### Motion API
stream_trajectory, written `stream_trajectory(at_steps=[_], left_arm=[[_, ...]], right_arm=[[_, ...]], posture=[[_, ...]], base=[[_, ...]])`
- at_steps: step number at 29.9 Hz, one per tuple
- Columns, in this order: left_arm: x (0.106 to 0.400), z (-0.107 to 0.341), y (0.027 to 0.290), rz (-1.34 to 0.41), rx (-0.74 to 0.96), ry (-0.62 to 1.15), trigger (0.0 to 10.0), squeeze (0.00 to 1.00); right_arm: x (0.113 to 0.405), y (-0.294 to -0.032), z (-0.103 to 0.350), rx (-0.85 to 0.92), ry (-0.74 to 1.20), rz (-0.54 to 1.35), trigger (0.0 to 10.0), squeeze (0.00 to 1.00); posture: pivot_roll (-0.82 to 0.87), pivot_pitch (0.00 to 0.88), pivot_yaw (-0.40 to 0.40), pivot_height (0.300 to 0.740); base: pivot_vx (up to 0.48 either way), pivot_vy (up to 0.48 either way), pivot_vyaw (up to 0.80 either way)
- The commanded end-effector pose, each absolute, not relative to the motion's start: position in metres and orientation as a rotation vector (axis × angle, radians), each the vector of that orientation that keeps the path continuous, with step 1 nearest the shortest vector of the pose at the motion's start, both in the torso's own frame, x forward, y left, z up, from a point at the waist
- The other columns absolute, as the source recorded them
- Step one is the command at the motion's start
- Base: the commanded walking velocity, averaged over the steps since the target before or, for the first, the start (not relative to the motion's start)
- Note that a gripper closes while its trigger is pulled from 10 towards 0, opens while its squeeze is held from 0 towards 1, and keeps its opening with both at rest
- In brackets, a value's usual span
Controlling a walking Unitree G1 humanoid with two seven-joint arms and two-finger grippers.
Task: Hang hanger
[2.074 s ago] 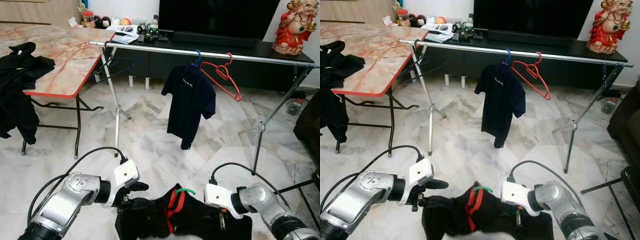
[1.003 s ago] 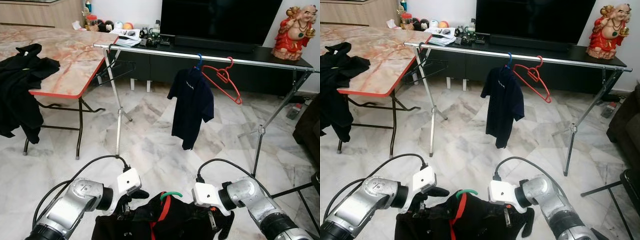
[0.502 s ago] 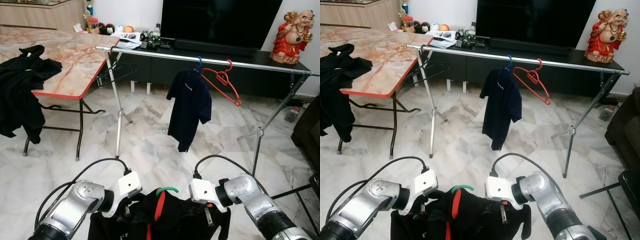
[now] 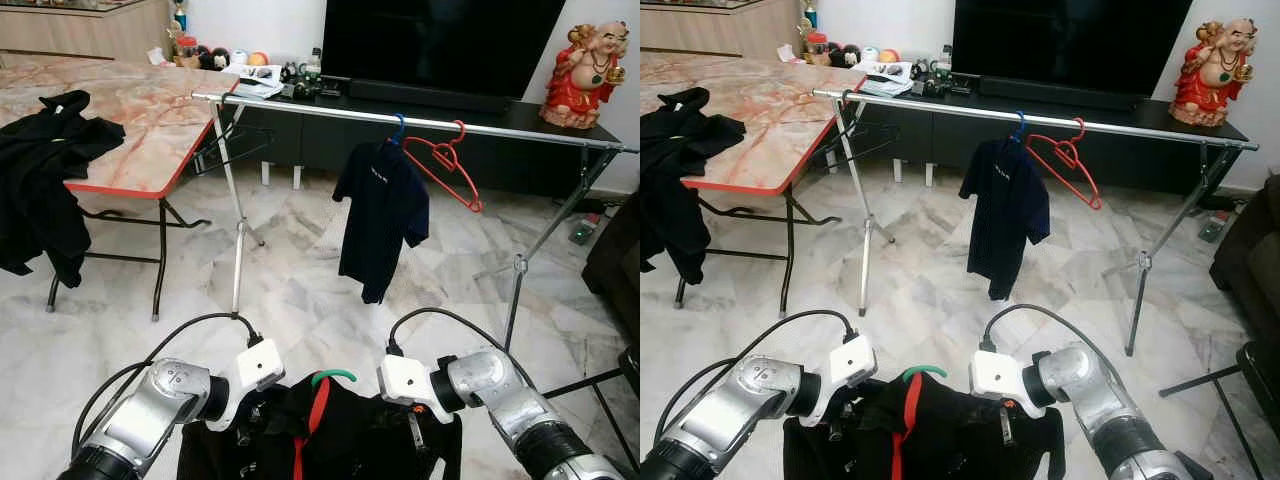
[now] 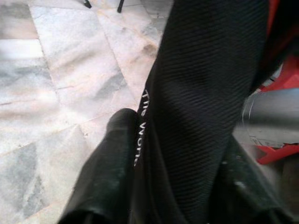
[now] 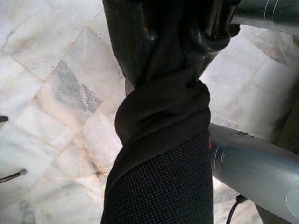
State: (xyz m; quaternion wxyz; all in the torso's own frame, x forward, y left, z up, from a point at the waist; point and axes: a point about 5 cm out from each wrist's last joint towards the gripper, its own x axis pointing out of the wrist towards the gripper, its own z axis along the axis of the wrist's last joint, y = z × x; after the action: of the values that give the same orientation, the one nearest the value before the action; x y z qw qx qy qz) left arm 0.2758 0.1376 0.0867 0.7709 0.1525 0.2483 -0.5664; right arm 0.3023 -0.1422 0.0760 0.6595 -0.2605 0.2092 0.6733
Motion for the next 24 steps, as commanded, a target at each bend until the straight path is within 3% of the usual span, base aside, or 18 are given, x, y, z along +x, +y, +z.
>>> stream_trajectory(at_steps=[1,24], left_arm=[[0.2774,0.0910,0.1351,-1.236,0.313,0.513,0.0,0.00],[0.2747,0.0989,0.1318,-1.318,0.297,0.497,0.0,0.00]], right_arm=[[0.3049,-0.1388,0.0854,-0.570,0.394,1.517,0.0,0.00],[0.3062,-0.1376,0.0860,-0.569,0.396,1.525,0.0,0.00]], posture=[[0.04,0.038,-0.075,0.740],[0.04,0.055,-0.075,0.740]], base=[[0.000,0.000,0.00],[0.000,0.000,0.00]])
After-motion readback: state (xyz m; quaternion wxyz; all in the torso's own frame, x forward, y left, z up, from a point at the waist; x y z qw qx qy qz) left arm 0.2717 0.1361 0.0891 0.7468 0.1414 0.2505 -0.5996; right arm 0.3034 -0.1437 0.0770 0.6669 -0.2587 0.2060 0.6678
